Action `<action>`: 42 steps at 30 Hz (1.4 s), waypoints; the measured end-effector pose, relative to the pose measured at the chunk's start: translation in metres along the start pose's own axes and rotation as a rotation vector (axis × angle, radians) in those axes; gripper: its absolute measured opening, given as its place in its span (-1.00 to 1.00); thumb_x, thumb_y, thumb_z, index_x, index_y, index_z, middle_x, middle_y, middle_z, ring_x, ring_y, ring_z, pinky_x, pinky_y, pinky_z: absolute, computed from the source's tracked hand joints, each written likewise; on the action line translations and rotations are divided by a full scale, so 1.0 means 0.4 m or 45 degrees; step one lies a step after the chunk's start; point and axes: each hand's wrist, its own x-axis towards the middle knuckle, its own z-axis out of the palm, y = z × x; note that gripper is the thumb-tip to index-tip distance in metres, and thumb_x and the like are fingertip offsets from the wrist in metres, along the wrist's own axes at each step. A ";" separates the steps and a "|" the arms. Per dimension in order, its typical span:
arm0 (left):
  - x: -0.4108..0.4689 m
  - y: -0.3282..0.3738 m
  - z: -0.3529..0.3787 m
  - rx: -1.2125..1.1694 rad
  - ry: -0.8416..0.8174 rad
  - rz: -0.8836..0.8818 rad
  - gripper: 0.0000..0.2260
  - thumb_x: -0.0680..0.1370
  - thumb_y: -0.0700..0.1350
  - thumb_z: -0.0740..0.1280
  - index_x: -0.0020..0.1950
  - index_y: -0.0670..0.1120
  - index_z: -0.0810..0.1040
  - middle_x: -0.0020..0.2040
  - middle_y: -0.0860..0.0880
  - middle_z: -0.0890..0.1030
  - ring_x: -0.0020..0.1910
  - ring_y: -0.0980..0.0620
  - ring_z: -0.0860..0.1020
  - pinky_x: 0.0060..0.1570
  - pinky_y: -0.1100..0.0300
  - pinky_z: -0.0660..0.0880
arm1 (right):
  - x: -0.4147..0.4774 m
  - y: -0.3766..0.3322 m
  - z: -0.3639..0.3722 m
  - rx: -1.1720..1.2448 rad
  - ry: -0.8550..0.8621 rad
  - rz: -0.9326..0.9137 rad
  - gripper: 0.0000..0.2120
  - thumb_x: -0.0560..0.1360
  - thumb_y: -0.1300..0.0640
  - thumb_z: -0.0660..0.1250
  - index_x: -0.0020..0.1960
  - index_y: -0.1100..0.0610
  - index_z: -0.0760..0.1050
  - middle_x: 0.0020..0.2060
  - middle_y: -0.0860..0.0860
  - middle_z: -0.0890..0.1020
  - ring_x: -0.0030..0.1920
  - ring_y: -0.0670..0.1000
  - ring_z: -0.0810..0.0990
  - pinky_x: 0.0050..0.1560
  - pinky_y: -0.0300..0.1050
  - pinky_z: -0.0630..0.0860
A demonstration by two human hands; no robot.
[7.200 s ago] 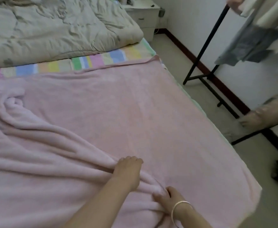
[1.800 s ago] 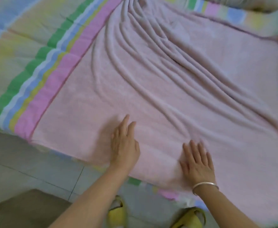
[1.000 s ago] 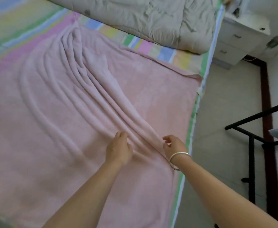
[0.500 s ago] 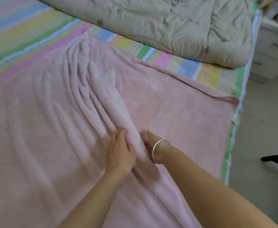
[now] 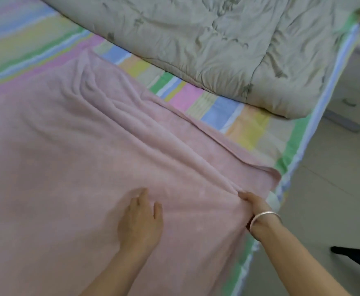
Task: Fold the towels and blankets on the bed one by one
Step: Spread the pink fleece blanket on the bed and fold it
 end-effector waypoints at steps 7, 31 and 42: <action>-0.027 0.057 0.031 0.135 0.001 0.127 -0.60 0.59 -0.06 0.19 0.42 -0.09 0.36 0.34 -0.09 0.44 0.29 -0.12 0.44 0.22 0.03 0.43 | -0.021 -0.018 0.017 -0.200 -0.081 -0.108 -0.86 0.51 0.20 0.29 -0.22 0.19 0.48 -0.63 -0.02 0.47 -0.49 0.02 0.42 -0.52 -0.27 0.37; 0.463 0.375 -0.058 1.277 -0.395 0.538 -0.67 0.55 -0.15 0.22 0.30 0.07 0.45 0.29 -0.01 0.49 0.26 -0.04 0.48 0.21 0.12 0.38 | 0.288 -0.357 0.053 -0.716 0.177 -1.128 -0.68 0.46 0.37 0.21 0.09 0.05 0.51 0.01 0.03 0.60 -0.19 -0.01 0.52 -0.10 -0.15 0.46; 0.447 0.389 -0.049 1.400 -0.143 0.613 -0.75 0.61 -0.19 0.14 0.20 -0.03 0.53 0.18 -0.03 0.53 0.21 -0.06 0.51 0.05 0.14 0.43 | 0.114 -0.146 0.227 -1.463 -0.468 -0.554 -0.80 0.51 -0.15 0.29 -0.18 -0.04 0.49 -0.03 -0.02 0.66 0.01 0.08 0.59 0.06 -0.11 0.50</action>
